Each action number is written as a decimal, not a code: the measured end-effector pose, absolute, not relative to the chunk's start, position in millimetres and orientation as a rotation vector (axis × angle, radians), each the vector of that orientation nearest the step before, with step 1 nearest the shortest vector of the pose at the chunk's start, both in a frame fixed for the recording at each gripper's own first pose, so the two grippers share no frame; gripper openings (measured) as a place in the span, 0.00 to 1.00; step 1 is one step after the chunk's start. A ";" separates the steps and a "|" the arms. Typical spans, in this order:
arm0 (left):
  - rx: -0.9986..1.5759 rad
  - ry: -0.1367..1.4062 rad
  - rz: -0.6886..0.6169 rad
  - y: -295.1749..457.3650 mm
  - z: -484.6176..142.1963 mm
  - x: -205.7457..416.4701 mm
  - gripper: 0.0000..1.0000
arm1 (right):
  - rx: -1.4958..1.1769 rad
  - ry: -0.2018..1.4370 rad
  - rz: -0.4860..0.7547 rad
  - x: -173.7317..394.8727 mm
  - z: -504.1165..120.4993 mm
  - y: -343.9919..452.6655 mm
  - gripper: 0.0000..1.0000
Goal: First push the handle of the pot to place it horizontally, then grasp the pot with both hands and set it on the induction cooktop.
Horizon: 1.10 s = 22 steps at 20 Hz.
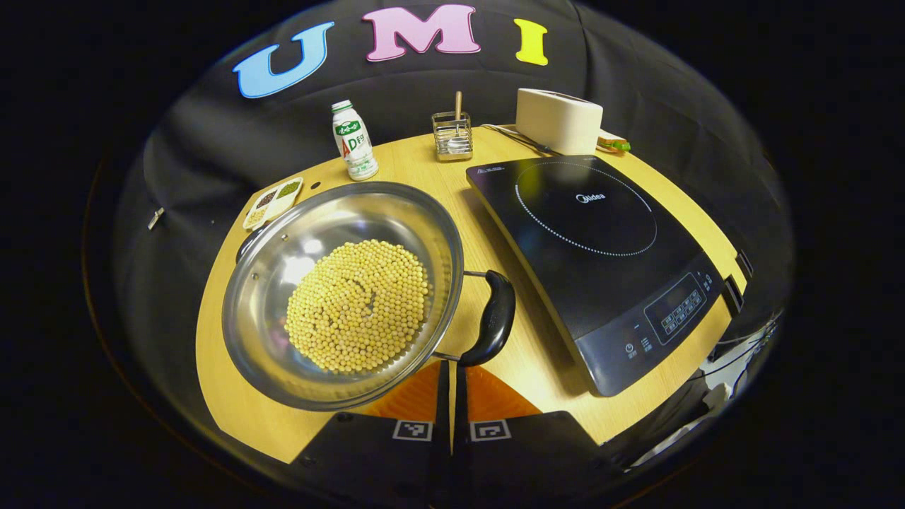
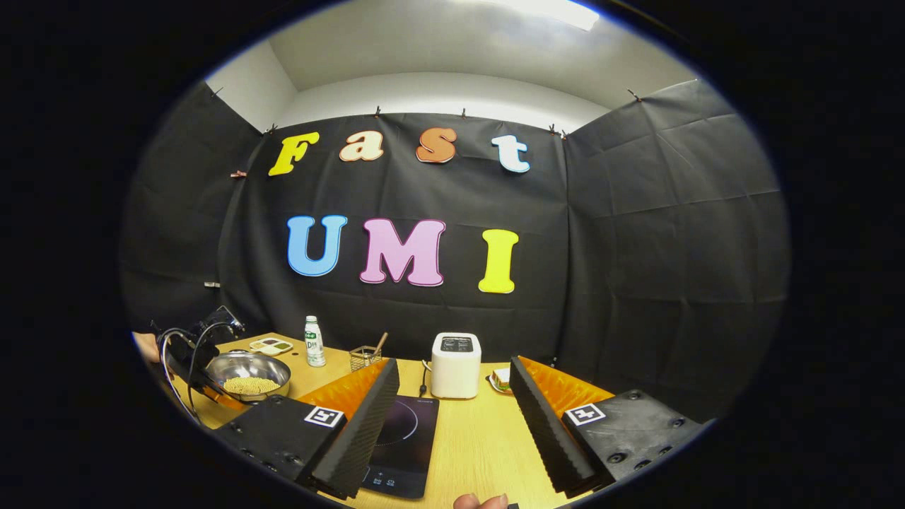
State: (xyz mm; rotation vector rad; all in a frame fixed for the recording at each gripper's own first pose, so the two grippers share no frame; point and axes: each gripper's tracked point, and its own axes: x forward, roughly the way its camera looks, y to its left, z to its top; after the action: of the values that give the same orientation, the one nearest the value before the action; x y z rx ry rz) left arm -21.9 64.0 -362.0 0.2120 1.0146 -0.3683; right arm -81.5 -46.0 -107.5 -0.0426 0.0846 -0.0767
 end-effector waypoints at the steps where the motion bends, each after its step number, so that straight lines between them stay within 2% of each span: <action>1: 0.213 1.010 -0.367 59.7 -362.3 -17.5 0.05 | -0.047 0.089 -0.080 -82.1 -109.8 -48.7 0.98; 15: 0.161 0.983 -0.346 17.1 -373.3 44.5 0.07 | -0.055 0.123 -0.109 -83.2 -122.2 -70.7 0.96; 22: 0.123 0.958 -0.353 1.9 -380.3 62.8 0.05 | -0.032 0.157 -0.083 -75.1 -136.9 -48.3 0.96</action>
State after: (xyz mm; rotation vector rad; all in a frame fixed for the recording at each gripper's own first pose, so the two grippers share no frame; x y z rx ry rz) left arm 62.8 1.9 -380.3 0.1227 0.9577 -0.3527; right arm -75.1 -48.3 -136.9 -0.0315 0.1575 -0.0831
